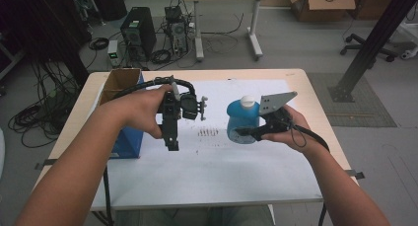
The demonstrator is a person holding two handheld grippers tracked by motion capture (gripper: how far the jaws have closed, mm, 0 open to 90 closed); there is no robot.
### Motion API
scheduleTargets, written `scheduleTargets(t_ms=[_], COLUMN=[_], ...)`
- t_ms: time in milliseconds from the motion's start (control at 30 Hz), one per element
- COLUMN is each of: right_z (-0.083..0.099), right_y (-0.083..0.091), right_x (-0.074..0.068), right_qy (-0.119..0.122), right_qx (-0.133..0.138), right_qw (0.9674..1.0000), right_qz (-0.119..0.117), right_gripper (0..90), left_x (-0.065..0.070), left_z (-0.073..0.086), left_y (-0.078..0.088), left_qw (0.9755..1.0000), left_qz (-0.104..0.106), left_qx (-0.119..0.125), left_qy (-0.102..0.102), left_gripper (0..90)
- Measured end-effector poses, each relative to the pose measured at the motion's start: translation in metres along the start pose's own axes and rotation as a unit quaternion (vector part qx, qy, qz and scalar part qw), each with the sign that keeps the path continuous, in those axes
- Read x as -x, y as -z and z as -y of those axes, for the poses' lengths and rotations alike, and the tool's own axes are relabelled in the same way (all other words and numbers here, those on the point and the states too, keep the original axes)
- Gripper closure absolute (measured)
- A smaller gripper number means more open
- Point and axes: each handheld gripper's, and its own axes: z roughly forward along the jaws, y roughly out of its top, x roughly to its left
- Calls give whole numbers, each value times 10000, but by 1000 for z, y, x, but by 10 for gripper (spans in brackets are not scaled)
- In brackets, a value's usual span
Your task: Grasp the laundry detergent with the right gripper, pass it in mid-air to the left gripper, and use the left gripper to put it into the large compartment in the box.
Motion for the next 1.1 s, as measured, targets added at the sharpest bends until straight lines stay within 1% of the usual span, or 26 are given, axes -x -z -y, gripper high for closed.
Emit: scheduleTargets(t_ms=[100,333,367,400,500,533,567,600,667,733,800,833,933,967,1000,1100], right_z=[-1,-1,-1,-2,-4,-5,-5,-7,-8,-10,-11,-12,-12,-13,-13,-15], right_y=[-4,-19,-19,-24,-31,-36,-36,-42,-44,-52,-55,-59,-63,-68,-68,-76], right_x=[-5,-15,-15,-19,-24,-27,-27,-31,-32,-37,-39,-41,-43,-45,-45,-49], right_qy=[7,-35,-35,-36,-38,-30,-30,-4,12,48,71,59,73,67,67,77], right_qx=[63,63,63,43,63,83,83,93,90,92,104,121,128,142,142,143], right_qw=[9999,9991,9991,9987,9982,9977,9977,9973,9972,9965,9964,9960,9959,9954,9954,9949], right_qz=[-134,-426,-426,-500,-597,-669,-669,-723,-740,-826,-835,-881,-894,-941,-941,-995], right_gripper=[455,453,453,453,453,453,453,452,452,452,452,452,452,452,452,451], left_x=[0,1,1,1,1,2,2,3,3,4,4,4,5,6,6,7], left_z=[-1,-3,-3,-3,-4,-5,-5,-6,-7,-7,-7,-7,-6,-6,-6,-5], left_y=[1,2,2,2,2,2,2,2,2,2,2,2,1,1,1,1], left_qw=[10000,10000,10000,10000,10000,10000,10000,9999,9999,9999,9999,9999,9999,9999,9999,9999], left_qz=[-18,-29,-29,-28,-28,-23,-30,-24,-25,-29,-29,-31,-42,-38,-38,-34], left_qx=[18,17,17,26,24,16,53,44,44,41,30,33,54,54,54,55], left_qy=[-12,-47,-47,-45,-57,-72,-75,-87,-100,-96,-102,-95,-82,-84,-84,-93], left_gripper=[2,2,2,2,2,2,2,2,2,2,2,2,2,2,2,2])
